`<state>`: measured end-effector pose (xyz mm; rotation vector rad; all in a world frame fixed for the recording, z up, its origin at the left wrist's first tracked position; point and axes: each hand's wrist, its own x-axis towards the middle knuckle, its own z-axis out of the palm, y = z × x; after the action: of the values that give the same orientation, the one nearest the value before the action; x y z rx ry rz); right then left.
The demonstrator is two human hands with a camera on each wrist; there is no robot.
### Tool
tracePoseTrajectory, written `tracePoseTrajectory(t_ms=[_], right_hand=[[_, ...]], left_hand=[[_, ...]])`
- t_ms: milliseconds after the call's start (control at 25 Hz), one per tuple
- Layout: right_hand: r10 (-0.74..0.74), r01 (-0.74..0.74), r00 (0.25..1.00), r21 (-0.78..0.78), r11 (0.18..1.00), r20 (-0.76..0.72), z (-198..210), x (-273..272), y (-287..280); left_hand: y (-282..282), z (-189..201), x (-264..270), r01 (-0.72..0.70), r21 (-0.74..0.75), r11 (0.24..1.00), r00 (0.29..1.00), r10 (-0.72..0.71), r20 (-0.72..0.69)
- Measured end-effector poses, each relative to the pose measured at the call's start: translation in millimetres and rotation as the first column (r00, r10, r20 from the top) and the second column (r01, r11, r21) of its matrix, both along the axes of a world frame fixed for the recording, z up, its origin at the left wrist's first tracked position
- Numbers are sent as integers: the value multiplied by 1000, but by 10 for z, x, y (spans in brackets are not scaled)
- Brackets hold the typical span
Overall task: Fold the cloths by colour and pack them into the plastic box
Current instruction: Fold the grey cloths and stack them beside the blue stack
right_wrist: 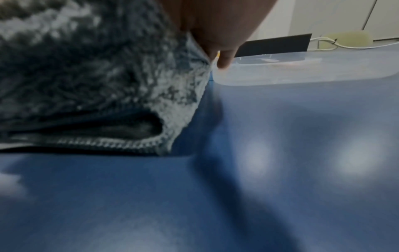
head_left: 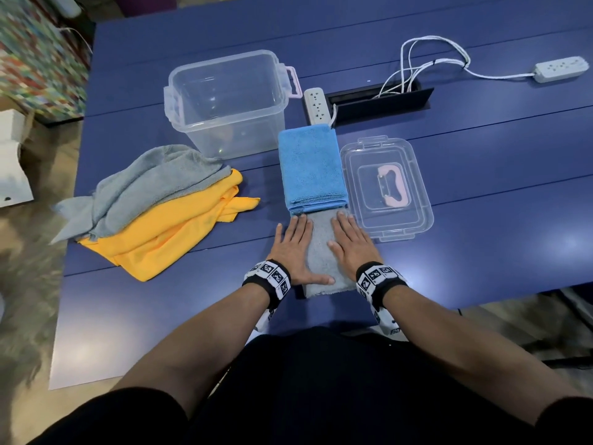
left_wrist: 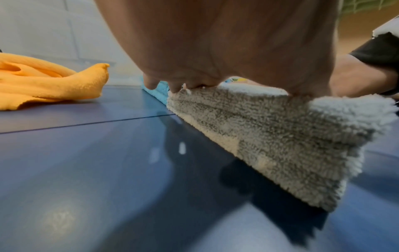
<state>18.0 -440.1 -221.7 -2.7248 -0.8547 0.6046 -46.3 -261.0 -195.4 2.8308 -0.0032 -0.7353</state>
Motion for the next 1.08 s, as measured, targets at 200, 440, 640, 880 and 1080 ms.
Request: tracePoseTrajectory(t_ms=[200,440,640,880,1080], right_hand=[[-161,89,915,204,975,370,337,-115,134],[-119,-62,913,422,904,389,690,-306,873],[82,-65,994,205,977,-77,703,-635,1451],[130,-149,960,-63,987,-247,387,-914,1944],[164,-172,983,-88,981,-86,368,-886,2456]], left_hand=[[285,55,-138,-76,-230,970,973,123,196],[1412,5,-337,-322,-213,922,843,382,380],[2257,120,-619,-619,-137,774,610,583,536],[2969,248,-880,-747,-119,654,480,655,584],[3476,277,-923,-854,-234,464,367,858,359]])
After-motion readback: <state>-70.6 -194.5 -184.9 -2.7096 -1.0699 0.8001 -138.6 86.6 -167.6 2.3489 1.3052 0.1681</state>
